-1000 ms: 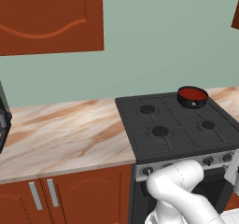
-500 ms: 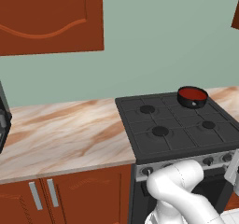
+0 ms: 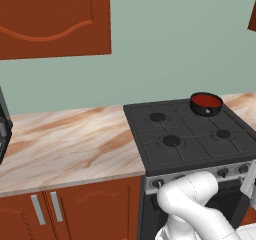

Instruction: Wait until the marinara sauce is simmered to a deep red color and then turn off the stove.

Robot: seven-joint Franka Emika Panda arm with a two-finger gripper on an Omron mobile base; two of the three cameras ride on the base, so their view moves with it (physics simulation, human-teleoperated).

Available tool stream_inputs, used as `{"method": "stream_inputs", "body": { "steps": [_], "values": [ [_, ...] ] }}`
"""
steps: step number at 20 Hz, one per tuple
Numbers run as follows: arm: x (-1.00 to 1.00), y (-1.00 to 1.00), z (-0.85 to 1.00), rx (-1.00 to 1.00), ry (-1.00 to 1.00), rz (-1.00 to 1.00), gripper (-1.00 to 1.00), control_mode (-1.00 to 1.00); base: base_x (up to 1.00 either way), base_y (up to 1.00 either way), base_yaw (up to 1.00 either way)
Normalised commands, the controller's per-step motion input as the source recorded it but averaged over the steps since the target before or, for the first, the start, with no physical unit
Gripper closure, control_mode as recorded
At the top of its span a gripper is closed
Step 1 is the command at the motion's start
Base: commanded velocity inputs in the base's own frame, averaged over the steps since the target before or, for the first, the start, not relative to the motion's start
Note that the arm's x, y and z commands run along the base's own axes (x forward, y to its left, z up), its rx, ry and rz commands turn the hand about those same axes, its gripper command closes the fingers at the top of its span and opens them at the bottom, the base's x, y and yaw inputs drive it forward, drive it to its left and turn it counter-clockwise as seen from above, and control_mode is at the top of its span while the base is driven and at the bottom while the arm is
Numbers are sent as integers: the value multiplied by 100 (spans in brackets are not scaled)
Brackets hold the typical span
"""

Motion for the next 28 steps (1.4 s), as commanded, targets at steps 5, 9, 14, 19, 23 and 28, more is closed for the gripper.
{"method": "stream_inputs", "body": {
  "steps": [5,9,14,19,23,28],
  "values": [
    [0,0,0,0,0,0,-100,-100,0,0,0],
    [0,0,0,0,0,0,-100,-100,0,0,0],
    [0,0,0,0,0,0,-100,-100,0,0,0],
    [0,0,0,0,0,0,-100,-100,0,0,0],
    [0,0,0,0,0,0,-100,-100,0,0,0],
    [0,0,0,0,0,0,-100,-100,0,0,0]
  ]
}}
